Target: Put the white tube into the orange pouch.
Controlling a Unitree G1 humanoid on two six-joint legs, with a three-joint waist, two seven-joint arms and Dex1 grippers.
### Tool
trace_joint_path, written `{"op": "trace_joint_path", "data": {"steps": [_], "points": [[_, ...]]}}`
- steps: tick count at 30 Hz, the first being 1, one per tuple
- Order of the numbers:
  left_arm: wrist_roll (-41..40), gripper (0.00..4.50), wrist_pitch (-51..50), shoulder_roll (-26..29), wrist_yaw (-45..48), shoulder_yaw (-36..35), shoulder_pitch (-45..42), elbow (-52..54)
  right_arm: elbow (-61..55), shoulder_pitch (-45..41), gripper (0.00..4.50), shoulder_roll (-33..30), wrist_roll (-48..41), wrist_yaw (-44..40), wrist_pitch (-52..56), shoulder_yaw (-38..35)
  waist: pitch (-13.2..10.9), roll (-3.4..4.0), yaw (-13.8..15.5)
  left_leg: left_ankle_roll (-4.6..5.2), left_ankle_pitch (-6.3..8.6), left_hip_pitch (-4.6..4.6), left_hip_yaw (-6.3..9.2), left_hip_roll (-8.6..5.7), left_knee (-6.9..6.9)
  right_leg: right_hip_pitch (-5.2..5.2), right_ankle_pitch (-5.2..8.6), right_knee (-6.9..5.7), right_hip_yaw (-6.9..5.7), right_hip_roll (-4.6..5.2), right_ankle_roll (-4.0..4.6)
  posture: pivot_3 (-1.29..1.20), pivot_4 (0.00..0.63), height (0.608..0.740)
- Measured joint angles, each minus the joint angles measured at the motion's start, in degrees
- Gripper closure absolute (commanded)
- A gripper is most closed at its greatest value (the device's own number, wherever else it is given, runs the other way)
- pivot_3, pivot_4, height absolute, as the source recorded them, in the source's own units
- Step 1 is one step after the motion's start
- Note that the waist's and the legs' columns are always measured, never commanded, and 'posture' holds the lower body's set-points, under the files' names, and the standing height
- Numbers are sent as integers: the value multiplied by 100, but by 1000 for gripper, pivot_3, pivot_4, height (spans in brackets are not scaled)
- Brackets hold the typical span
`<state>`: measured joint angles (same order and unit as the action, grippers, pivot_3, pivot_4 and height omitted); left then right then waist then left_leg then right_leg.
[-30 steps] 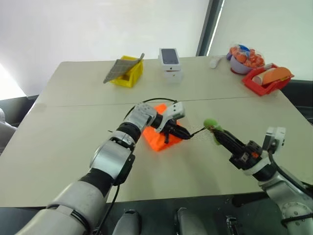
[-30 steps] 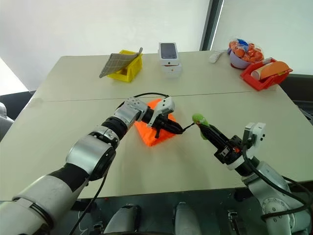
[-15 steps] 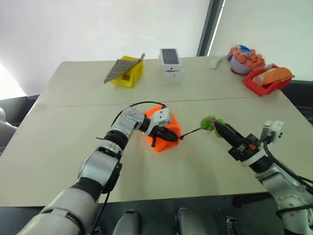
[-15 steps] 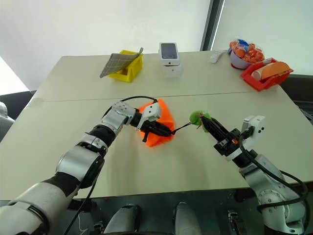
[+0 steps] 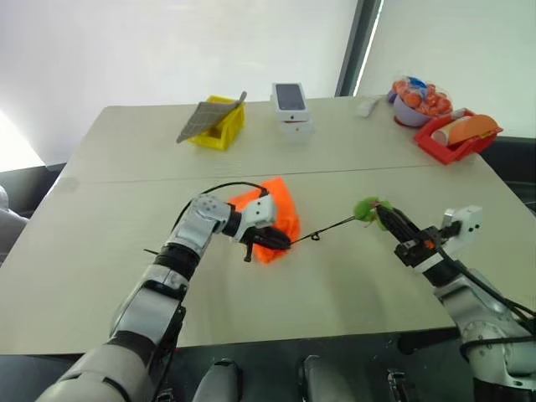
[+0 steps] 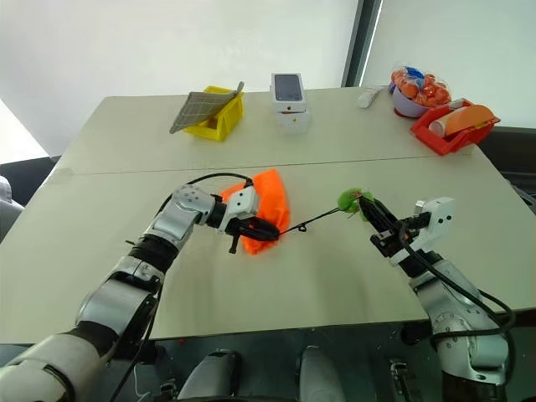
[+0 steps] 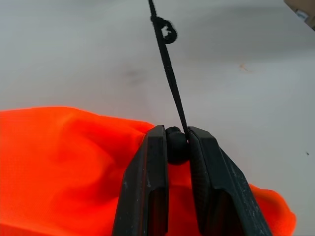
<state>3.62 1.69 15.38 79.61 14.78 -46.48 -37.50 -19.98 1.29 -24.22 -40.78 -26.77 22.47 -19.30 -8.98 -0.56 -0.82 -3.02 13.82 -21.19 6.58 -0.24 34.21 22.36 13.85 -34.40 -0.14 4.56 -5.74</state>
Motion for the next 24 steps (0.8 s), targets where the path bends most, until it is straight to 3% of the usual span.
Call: {"op": "trace_joint_path", "data": {"steps": [8,9,11,15,16,17,24], "points": [[-288,4384,-643,274,-139,17,529,923,268,-140,4500,-51,609,29,-104,189,5,8,5,0,0,1,0,0,0,-1,-1,-1,1,0,3,0,150,740],[-359,3347,-804,275,-153,13,589,1019,265,-141,3762,-97,634,-10,-90,232,5,8,5,0,0,1,0,0,0,-1,0,-1,1,0,2,0,150,740],[-563,2466,-1194,310,-187,-10,711,1282,208,-137,2978,-187,635,-95,13,328,5,8,0,0,0,1,0,0,0,0,0,-2,1,0,2,0,150,740],[-906,307,-1744,383,-397,-182,830,1814,41,-38,771,-330,791,-219,101,577,5,8,4,0,0,2,1,1,1,-1,7,-3,1,0,-3,0,150,740],[-1019,0,-1885,398,-508,-295,845,1962,-17,2,232,-360,858,-227,103,637,5,8,5,0,0,2,1,1,1,-1,13,-3,1,0,-2,0,150,740],[-1151,0,-2050,442,-619,-421,871,2125,-57,40,23,-382,907,-232,104,686,5,8,5,0,0,3,1,1,1,-2,16,-3,1,0,1,0,150,740],[-1860,0,-2734,1009,-1482,-1552,1478,2905,-114,324,23,-390,1147,-287,37,742,6,11,-19,0,0,12,0,2,-1,-4,18,-4,3,0,4,0,150,740]]}}
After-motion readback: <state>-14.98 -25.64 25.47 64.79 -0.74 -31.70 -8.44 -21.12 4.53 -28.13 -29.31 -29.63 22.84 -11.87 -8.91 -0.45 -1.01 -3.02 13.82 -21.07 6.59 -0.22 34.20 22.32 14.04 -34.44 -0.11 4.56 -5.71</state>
